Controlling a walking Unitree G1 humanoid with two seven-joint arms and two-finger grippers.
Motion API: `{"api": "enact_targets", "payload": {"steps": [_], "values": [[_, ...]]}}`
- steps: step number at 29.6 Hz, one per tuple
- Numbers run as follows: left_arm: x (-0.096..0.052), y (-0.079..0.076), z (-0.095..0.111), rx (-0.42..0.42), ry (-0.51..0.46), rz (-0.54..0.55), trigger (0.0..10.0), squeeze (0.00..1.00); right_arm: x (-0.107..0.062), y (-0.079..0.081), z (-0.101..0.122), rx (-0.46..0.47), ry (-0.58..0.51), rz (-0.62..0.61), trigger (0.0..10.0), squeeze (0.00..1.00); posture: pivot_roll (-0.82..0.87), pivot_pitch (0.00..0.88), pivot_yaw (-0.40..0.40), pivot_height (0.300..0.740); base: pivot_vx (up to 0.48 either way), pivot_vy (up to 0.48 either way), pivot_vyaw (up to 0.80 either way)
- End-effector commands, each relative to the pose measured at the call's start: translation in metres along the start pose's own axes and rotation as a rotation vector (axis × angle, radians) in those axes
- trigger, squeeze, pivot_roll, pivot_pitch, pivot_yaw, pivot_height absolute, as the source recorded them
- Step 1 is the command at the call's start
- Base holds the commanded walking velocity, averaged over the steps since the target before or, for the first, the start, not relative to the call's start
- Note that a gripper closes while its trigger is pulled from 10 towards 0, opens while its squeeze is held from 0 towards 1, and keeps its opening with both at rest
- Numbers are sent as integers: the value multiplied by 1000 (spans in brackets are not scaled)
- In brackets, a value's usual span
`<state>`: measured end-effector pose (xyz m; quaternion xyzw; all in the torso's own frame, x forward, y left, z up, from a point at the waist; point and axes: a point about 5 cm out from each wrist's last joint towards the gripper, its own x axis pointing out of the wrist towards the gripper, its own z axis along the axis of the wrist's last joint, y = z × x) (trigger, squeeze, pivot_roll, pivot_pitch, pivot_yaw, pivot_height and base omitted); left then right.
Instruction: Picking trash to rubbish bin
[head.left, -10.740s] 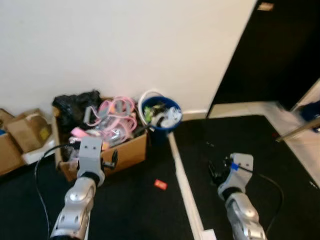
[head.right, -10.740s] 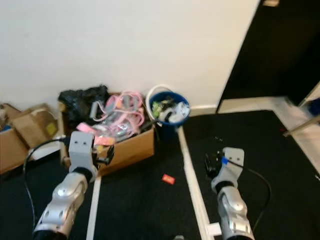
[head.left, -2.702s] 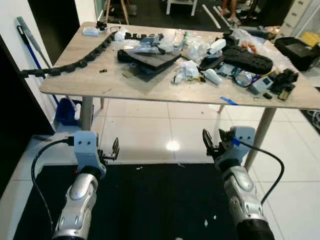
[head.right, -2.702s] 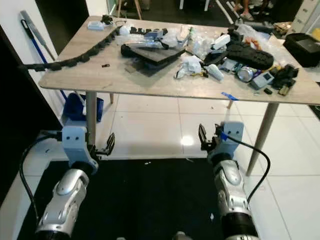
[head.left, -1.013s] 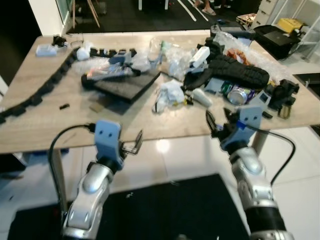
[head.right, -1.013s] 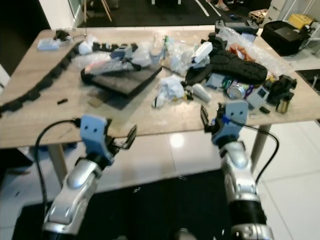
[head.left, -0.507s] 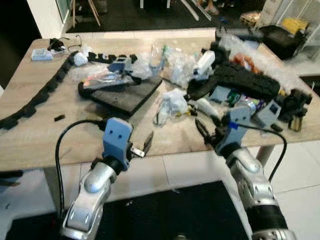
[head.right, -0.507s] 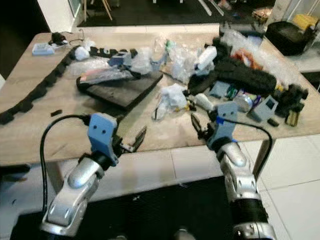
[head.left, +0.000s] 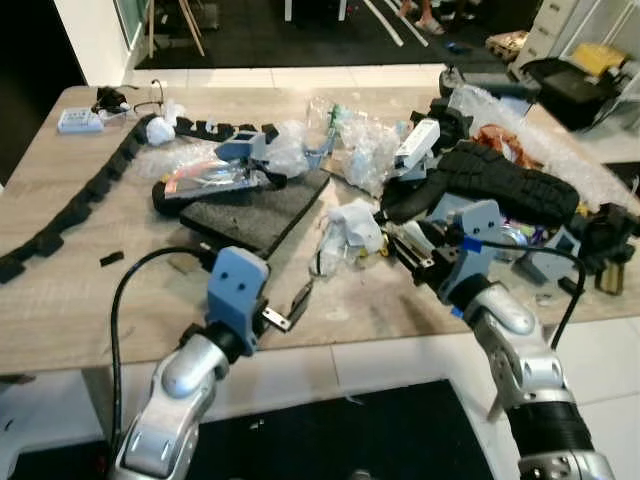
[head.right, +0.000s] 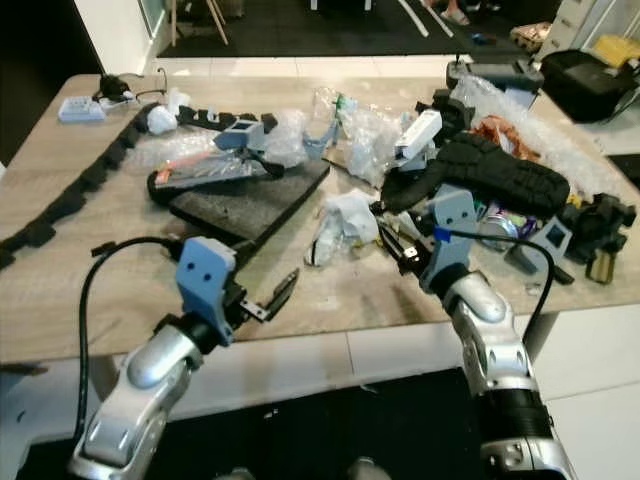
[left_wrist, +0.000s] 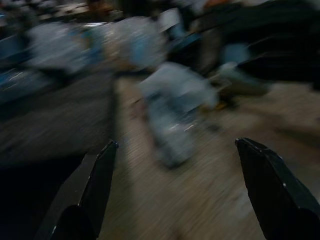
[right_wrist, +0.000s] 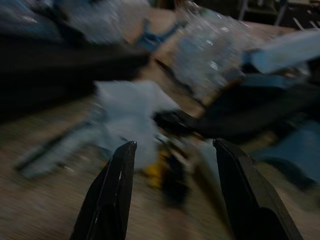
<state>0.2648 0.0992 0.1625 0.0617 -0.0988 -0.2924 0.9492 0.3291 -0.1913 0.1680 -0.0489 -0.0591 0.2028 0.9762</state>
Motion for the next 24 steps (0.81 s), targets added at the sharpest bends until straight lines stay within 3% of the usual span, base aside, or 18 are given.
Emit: {"api": "enact_targets", "payload": {"steps": [1,2,3,4,5,6,10,18,19,20,21,22,23,24], "values": [[-3,-1,0,-2,4,-9,10000,0,0,3,1,-5,0,18,10000,0,-2,156,-57,740,304,0,0],[-4,-2,0,1,7,-25,10000,0,-1,5,2,-10,2,43,10000,165,-1,150,-55,740,296,0,0],[-4,-2,0,1,8,-32,10000,0,-1,6,2,-16,2,49,10000,573,-1,150,-55,740,300,0,0],[-4,-2,0,1,8,-32,10000,0,-1,6,2,-16,2,49,10000,573,-1,150,-55,740,300,0,0],[-5,-4,0,-2,9,-49,10000,0,-1,6,4,-14,-4,54,10000,969,-2,148,-55,740,296,0,0],[-6,-5,0,-3,9,-62,10000,0,-1,6,6,-6,-13,59,10000,1000,-2,148,-55,740,292,0,0],[-7,-7,2,-7,5,-80,10000,0,-1,7,9,-9,-16,77,10000,1000,-1,142,-56,740,273,0,0],[-7,-11,6,-9,-14,-111,10000,0,-1,10,8,-71,13,122,10000,1000,0,131,-58,740,0,0,0],[-7,-11,6,-5,-14,-115,10000,0,0,9,7,-69,17,114,10000,812,1,129,-60,740,0,0,0],[-7,-12,7,-2,-15,-121,10000,0,1,7,5,-59,21,105,10000,706,1,129,-60,740,0,0,0],[-7,-12,7,2,-15,-127,10000,0,2,6,2,-52,24,101,10000,639,1,129,-60,740,0,0,0],[-7,-12,7,2,-15,-127,10000,0,2,6,2,-52,24,101,10000,639,1,129,-60,740,0,0,0],[-6,-12,7,7,-15,-133,10000,0,3,5,-1,-41,34,112,10000,486,5,131,-59,740,0,0,0],[-7,-12,7,10,-14,-137,10000,0,4,5,-3,-29,45,130,10000,208,5,131,-59,740,0,0,0]]}}
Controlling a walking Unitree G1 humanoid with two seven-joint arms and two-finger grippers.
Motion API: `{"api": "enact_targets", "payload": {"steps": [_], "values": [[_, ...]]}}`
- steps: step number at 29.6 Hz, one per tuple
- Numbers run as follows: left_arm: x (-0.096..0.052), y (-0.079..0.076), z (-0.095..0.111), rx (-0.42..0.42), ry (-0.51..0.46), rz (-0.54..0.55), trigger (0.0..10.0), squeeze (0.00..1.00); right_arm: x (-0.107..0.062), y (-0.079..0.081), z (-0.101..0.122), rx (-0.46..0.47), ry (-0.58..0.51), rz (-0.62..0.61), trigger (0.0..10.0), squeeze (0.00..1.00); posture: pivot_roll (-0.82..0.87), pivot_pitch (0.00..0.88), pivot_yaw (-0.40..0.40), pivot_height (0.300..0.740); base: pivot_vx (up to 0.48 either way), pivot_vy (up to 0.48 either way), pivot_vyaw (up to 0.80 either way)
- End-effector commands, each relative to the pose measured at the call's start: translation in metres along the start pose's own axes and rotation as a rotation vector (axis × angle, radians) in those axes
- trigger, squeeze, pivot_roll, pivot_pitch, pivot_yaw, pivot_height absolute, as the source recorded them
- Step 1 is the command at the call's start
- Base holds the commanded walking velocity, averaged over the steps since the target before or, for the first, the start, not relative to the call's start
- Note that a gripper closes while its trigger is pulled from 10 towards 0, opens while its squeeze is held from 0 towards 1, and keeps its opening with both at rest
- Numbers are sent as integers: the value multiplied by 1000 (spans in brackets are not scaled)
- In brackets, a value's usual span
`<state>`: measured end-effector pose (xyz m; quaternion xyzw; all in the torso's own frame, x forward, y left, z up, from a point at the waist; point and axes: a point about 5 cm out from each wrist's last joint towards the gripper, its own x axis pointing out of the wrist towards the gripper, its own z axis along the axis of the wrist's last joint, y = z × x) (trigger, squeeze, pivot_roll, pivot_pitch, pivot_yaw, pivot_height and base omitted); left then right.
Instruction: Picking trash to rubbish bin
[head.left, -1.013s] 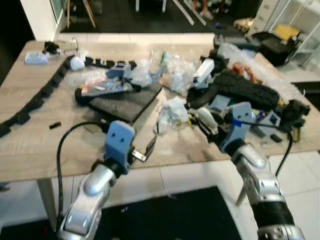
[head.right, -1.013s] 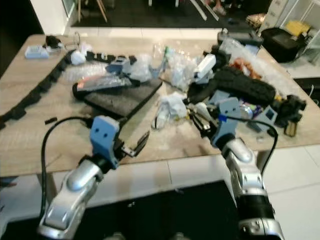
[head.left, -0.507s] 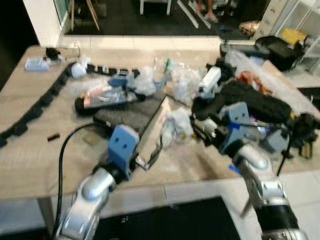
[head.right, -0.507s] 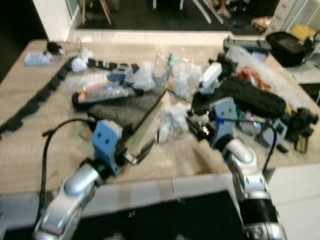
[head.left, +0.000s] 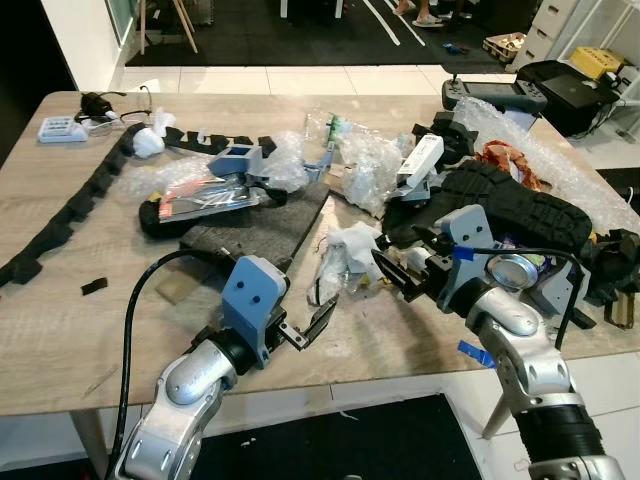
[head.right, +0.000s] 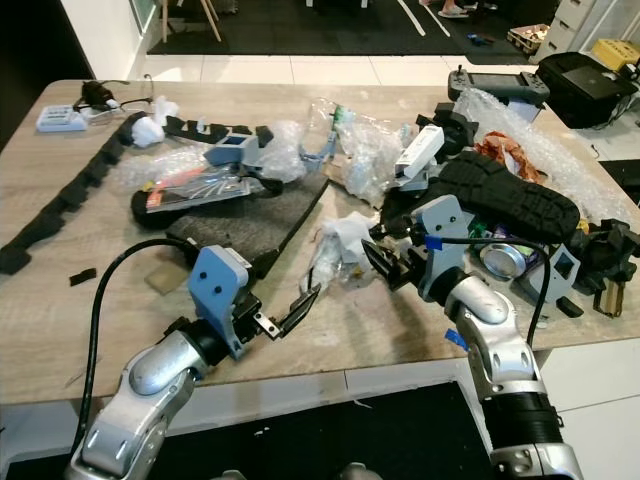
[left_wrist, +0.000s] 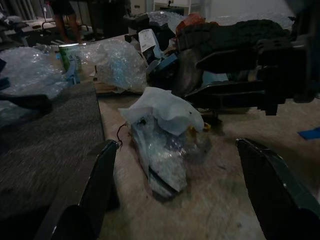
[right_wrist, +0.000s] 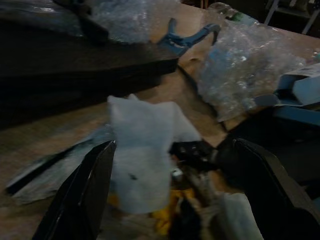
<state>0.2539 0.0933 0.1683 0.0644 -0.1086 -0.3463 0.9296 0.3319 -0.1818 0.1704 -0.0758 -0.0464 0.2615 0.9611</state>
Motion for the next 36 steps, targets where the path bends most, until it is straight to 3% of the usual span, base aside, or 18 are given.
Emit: {"api": "enact_targets", "payload": {"steps": [1,2,15,28,29,30,31,32,33,34,36], "values": [[-2,-3,-1,7,15,-26,10000,0,-2,-2,-8,22,24,22,10000,133,6,131,-58,740,0,0,0],[-2,-3,-1,7,16,-28,10000,0,0,-2,-11,25,36,41,10000,0,8,133,-58,740,0,0,0],[-2,-4,0,7,9,-45,10000,0,16,-26,-20,-68,103,-2,10000,0,17,142,-56,740,0,0,0],[0,-1,3,20,-2,-38,10000,0,30,-20,-28,-26,136,74,10000,0,27,154,-53,740,0,0,0],[0,-1,3,21,-3,-37,10000,0,31,-19,-29,-30,138,86,8706,0,26,157,-54,740,0,0,0],[0,-1,3,21,-3,-37,10000,0,31,-19,-29,-30,138,86,8706,0,26,157,-54,740,0,0,0],[0,0,3,21,-3,-36,10000,0,31,-18,-29,-30,136,95,3804,0,27,160,-55,740,0,0,0],[1,0,3,22,-4,-33,10000,0,32,-17,-29,-29,134,101,1255,0,27,160,-55,740,0,0,0],[1,0,3,22,-4,-33,10000,0,32,-17,-29,-29,134,101,1255,0,27,160,-55,740,0,0,0],[1,0,3,22,-5,-31,10000,0,32,-17,-29,-28,132,106,0,0,27,160,-55,740,0,0,0],[1,0,3,22,-5,-29,10000,0,33,-17,-29,-24,131,110,0,0,27,160,-55,740,0,0,0]]}}
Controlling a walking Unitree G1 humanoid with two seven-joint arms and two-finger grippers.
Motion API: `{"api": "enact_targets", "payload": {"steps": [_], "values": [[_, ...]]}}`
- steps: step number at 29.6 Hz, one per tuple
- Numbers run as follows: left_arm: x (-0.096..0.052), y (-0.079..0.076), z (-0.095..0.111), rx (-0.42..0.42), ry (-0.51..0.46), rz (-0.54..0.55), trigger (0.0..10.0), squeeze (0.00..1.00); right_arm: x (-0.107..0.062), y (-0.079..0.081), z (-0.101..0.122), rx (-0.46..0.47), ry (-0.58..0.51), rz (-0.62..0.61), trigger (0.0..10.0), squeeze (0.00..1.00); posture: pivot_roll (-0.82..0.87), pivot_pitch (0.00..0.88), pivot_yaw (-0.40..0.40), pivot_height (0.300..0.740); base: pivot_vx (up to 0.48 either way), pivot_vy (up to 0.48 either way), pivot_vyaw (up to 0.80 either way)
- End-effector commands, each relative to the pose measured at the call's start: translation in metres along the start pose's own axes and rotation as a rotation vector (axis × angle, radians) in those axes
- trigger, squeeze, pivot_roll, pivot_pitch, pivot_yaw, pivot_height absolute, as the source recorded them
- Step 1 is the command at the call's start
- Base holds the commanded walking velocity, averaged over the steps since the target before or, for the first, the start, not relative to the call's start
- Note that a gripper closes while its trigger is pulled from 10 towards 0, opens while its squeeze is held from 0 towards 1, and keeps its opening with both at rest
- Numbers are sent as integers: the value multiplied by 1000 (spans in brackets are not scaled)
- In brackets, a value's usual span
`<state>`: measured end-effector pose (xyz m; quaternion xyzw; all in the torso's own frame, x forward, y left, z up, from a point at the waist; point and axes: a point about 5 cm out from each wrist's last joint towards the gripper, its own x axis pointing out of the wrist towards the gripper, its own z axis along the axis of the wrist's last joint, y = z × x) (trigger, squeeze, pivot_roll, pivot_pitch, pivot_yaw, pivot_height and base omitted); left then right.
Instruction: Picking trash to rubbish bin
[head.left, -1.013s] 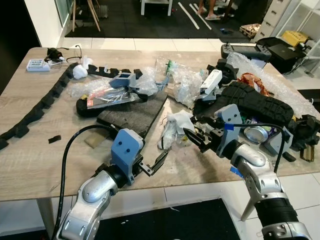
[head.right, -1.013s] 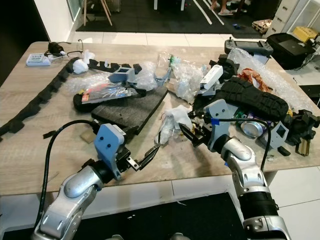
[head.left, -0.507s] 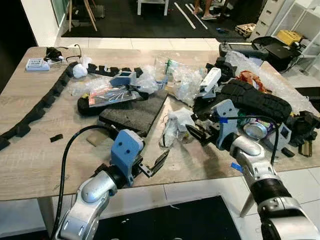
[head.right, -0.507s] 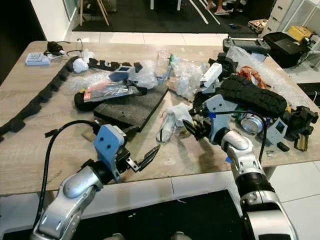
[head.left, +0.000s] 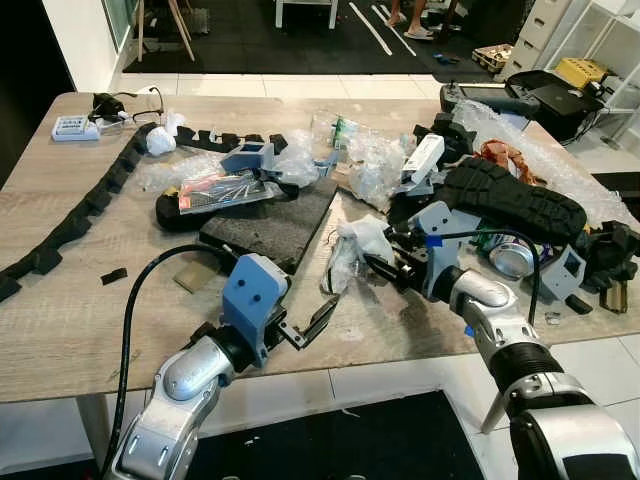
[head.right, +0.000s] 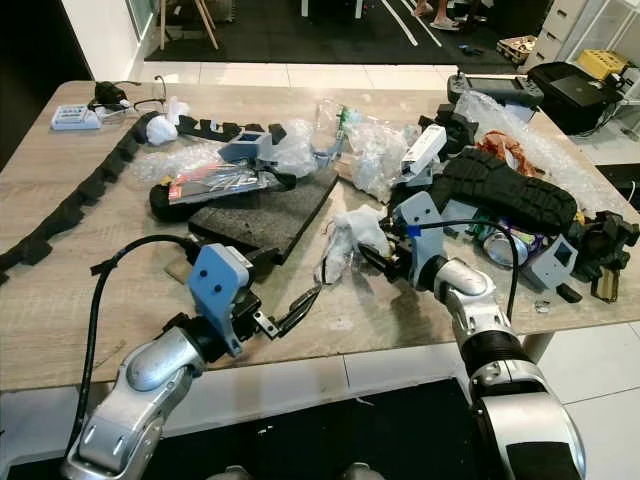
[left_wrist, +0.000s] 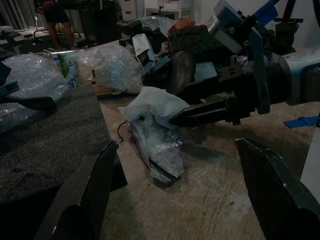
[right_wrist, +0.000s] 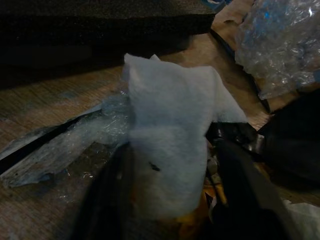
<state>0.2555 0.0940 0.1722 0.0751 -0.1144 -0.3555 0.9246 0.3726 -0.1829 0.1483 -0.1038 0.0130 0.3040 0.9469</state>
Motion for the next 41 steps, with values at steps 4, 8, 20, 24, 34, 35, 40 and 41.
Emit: {"api": "enact_targets", "payload": {"steps": [4,8,20,24,34,35,40,41], "values": [[0,-2,0,0,3,-9,10000,0,1,3,-5,6,16,27,0,0,29,164,-55,740,0,0,0],[1,-2,-1,2,4,-10,10000,0,2,4,-6,7,16,33,0,0,29,164,-55,740,0,0,0],[2,-1,0,7,-2,-10,10000,0,12,-15,60,28,-276,-19,0,0,27,161,-61,740,0,0,0],[2,-1,0,6,-3,-10,10000,0,11,-21,86,37,-394,-48,0,0,27,161,-61,740,0,0,0],[3,-1,1,1,-10,-6,10000,0,-1,-13,147,-28,-654,-20,0,0,18,163,-59,740,0,0,0],[3,-1,1,1,-10,-6,10000,0,-2,-11,147,-33,-650,-13,0,0,18,163,-59,740,0,0,0],[3,-1,1,2,-9,-12,10000,0,1,0,121,-124,-407,56,0,0,18,163,-59,740,0,0,0],[3,-1,1,2,-9,-14,10000,0,-1,1,111,-155,-312,61,824,0,18,163,-59,740,0,0,0]]}}
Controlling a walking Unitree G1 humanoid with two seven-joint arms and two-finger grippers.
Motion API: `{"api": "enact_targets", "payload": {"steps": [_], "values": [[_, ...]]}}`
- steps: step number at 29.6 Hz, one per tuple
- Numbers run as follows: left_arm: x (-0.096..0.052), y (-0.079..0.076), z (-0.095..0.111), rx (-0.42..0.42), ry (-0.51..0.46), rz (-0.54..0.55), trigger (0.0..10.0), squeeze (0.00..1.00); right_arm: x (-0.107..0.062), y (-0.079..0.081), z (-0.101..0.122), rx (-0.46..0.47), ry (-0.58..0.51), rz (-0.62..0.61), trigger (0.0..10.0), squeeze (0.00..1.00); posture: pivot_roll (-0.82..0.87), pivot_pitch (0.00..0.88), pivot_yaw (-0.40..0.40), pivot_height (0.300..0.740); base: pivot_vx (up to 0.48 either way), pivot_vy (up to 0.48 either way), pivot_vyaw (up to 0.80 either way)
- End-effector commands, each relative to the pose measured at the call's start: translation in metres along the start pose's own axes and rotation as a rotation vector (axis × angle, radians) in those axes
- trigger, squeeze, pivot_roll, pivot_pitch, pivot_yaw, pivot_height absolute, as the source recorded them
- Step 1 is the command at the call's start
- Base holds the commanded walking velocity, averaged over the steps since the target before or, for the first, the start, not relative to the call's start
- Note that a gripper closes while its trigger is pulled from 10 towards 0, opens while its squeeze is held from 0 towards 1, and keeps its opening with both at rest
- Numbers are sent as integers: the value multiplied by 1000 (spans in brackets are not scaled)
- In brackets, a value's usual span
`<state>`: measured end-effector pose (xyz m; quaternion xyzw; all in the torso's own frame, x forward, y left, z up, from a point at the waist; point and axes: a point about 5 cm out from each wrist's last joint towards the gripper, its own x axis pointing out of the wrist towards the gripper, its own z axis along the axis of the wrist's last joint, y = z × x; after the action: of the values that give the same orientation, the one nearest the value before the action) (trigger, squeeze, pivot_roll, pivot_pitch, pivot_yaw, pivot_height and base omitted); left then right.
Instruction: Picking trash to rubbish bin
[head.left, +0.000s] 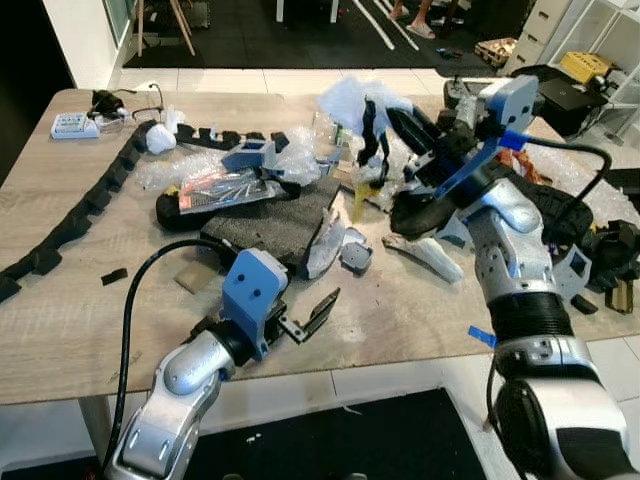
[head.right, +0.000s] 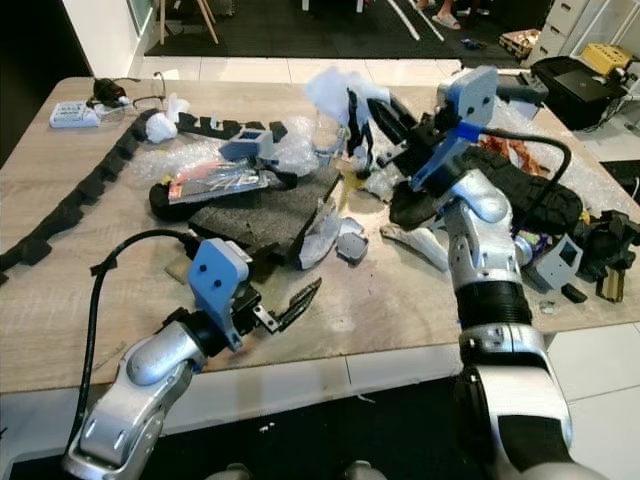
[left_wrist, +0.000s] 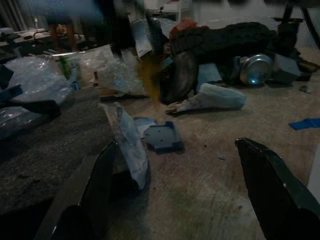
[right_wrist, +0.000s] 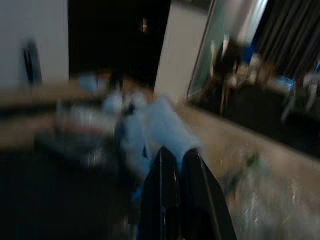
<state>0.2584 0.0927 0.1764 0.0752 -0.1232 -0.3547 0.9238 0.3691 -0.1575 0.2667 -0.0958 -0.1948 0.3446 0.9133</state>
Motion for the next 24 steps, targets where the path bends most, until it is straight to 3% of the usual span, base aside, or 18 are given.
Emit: {"api": "enact_targets", "payload": {"steps": [1,2,3,5,6,7,8,13,14,15,24], "values": [[-1,-3,-2,-5,8,-17,10000,0,-14,4,-21,-54,214,41,1333,0,18,165,-62,740,0,0,0],[-2,-3,-2,-7,9,-19,10000,0,-24,5,-33,-80,323,63,3294,0,14,165,-57,740,0,0,0],[-2,-4,-3,-10,12,-25,10000,0,-38,4,-49,-100,450,86,4549,0,10,166,-54,740,0,0,0],[-2,-6,-3,-11,14,-31,10000,0,-45,3,-55,-101,504,88,4549,0,10,166,-54,740,0,0,0],[-2,-6,-4,-11,14,-36,10000,0,-50,1,-60,-116,558,83,5294,0,13,167,-55,740,0,0,0],[-1,-7,-4,-10,14,-38,10000,0,-54,0,-63,-128,592,78,6588,0,12,166,-55,740,0,0,0],[-1,-7,-4,-10,14,-39,10000,0,-60,-1,-67,-148,635,76,9686,0,9,165,-54,740,0,0,0],[0,-6,-4,-9,14,-38,10000,0,-69,-3,-72,-162,704,64,10000,0,10,166,-55,740,0,0,0],[0,-6,-4,-8,14,-38,10000,0,-70,-2,-71,-154,713,61,10000,239,12,165,-55,740,0,0,0],[0,-6,-4,-8,14,-39,10000,0,-68,-2,-69,-138,709,50,10000,1000,13,162,-54,740,0,0,0],[-1,-6,-4,-4,14,-46,10000,0,-56,3,-50,-86,666,77,10000,1000,17,146,-51,740,0,0,0]]}}
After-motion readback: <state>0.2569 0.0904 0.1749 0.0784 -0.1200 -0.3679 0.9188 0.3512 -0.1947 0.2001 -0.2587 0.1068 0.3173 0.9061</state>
